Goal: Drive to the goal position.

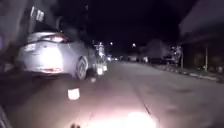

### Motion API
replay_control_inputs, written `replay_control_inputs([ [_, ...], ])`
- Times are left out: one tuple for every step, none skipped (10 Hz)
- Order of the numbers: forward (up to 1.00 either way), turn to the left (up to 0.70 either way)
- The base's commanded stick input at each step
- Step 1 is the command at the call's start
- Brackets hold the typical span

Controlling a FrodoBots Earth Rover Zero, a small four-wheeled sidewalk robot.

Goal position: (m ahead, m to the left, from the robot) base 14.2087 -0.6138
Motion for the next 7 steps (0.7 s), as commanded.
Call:
replay_control_inputs([
  [1.00, -0.27],
  [1.00, -0.27],
  [1.00, -0.27],
  [1.00, -0.27],
  [1.00, -0.27],
  [1.00, -0.27],
  [1.00, -0.27],
])
